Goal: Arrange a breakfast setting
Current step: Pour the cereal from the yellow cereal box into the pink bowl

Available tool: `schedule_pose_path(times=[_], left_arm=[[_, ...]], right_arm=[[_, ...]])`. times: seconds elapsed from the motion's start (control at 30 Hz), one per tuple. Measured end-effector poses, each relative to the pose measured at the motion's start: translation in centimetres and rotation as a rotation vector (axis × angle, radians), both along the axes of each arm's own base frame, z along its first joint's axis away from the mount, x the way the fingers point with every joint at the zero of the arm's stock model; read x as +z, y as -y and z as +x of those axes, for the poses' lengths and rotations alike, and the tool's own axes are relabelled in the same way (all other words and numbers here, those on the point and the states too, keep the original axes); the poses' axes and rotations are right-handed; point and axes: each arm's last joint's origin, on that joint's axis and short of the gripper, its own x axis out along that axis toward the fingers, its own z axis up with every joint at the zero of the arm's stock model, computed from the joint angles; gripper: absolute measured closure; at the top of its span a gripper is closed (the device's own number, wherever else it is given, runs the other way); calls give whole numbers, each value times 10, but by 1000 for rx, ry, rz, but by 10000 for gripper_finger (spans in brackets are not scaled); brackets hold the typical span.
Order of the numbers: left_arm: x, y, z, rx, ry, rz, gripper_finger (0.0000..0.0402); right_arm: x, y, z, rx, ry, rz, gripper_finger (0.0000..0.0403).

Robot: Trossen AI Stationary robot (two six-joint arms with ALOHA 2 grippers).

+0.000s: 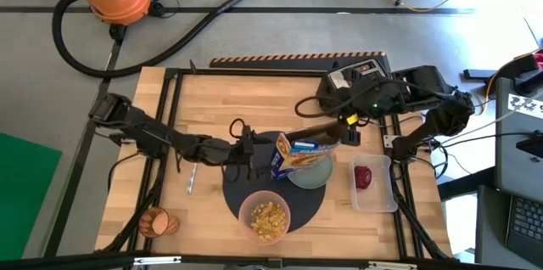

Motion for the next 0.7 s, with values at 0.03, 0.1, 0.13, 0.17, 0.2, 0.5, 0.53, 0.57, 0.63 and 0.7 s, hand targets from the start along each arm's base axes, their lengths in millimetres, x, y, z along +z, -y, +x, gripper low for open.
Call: schedule_pose_path(times=[0.03, 0.1, 0.13, 0.17, 0.2, 0.5, 0.53, 0.57, 0.63, 0.7], left_arm=[[0, 0, 1, 0, 14, -4, 7], [-1, 2, 4, -15, 41, -13, 7], [-2, 3, 5, -23, 46, -16, 7], [-3, 3, 6, -27, 56, -20, 7], [-4, 4, 7, -29, 63, -24, 7], [-14, 6, 22, 26, 81, -17, 7], [-15, 7, 25, 27, 80, -17, 7], [-16, 8, 29, 24, 79, -13, 7], [-19, 9, 36, 21, 64, 24, 7], [-20, 10, 40, 24, 52, 67, 7]], right_arm=[[0, 0, 0, -5, 1, -5, 322], [0, 1, 0, -18, 2, -18, 322], [0, 1, 0, -23, 4, -23, 322], [0, 2, 0, -27, 4, -27, 322], [0, 2, 0, -30, 5, -31, 322], [0, 2, 0, -35, 5, -36, 322], [0, 2, 0, -35, 5, -36, 322], [0, 2, 0, -35, 5, -37, 322], [0, 2, 0, -40, 6, -42, 322], [0, 2, 0, -42, 6, -44, 322]])
